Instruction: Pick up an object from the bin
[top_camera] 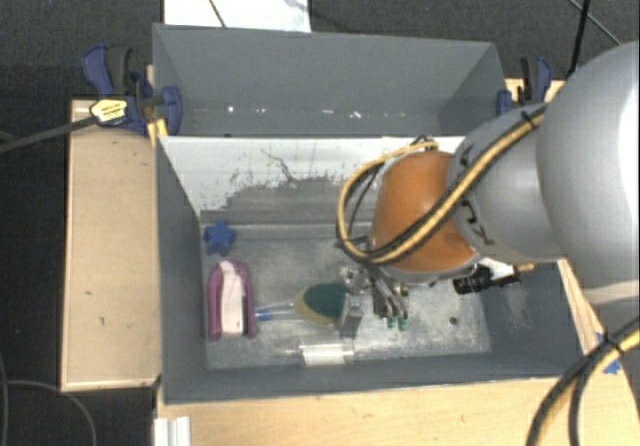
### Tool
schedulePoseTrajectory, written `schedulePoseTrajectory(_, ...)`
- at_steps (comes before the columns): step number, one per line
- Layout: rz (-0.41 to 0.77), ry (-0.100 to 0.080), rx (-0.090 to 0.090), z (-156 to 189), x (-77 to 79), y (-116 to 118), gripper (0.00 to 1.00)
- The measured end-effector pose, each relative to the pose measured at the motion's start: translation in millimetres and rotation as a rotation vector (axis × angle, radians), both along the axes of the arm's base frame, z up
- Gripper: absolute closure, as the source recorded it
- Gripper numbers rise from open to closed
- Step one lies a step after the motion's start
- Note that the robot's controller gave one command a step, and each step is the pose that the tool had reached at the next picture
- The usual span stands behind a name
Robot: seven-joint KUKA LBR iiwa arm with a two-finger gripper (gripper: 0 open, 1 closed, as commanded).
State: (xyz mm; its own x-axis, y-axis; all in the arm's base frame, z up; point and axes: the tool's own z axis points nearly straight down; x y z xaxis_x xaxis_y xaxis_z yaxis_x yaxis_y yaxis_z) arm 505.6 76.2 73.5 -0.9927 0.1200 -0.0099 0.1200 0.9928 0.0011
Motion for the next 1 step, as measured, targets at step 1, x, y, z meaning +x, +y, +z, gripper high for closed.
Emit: schedulePoseTrajectory(1, -0.041, 0.001, 0.003, 138.4, -9.0, 18.1, 1.0)
